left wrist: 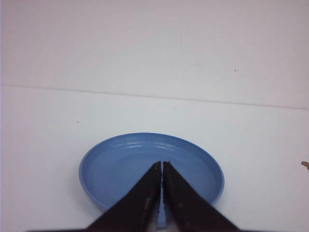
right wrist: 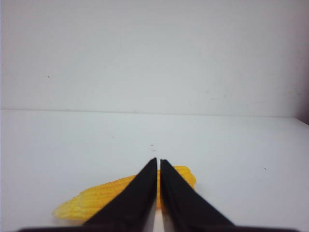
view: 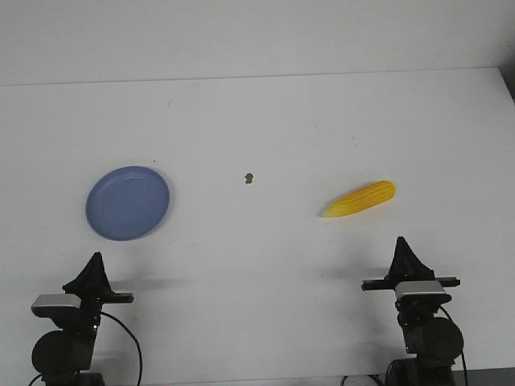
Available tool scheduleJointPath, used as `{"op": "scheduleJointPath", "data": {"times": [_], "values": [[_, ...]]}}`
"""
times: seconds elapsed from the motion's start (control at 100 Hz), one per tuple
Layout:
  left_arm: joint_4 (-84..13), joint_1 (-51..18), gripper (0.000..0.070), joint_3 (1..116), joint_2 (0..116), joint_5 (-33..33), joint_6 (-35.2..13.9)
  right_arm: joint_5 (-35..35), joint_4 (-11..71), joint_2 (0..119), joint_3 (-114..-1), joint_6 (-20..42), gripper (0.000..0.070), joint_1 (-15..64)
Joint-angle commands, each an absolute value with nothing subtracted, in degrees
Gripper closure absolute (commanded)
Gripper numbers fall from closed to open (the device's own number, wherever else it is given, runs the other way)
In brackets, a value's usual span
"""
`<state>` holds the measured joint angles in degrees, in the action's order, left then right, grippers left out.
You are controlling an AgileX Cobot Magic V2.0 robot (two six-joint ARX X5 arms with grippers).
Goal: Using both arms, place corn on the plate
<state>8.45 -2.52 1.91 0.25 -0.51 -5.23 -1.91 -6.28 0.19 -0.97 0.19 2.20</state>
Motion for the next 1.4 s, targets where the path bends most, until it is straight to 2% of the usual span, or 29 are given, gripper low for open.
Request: {"op": "scheduleJointPath", "data": {"times": [0.0, 0.75, 0.92, 1.05, 1.19, 1.39], "values": [[9.1, -2.5, 0.0688, 0.8, 0.2, -0.4, -4.6, -1.9, -6.8, 0.1, -0.7, 0.2, 0.0681, 2.2], [9.8, -2.5, 0.0688, 0.9, 0.2, -0.4, -4.6, -1.9, -7.0, 0.1, -0.7, 0.2, 0.0681, 2.2], [10.2, -2.5, 0.0688, 2.5, 0.2, -0.5, -4.6, -1.9, -10.7, 0.1, -0.8, 0.3, 0.0681, 2.2], [7.6, -2.5, 0.0688, 6.0, 0.5, -0.7, -6.3, -1.9, -10.0, 0.1, -2.6, 0.8, 0.0681, 2.2], [-0.5, -2.5, 0.0688, 13.4, 3.2, -2.9, -7.7, -1.9, -5.0, 1.0, -7.3, 2.5, 0.0681, 2.2], [-10.4, -2.5, 0.0688, 27.9, 12.7, -2.8, -7.7, -1.9, 10.4, 7.0, -19.5, 3.0, 0.0681, 2.2]]}}
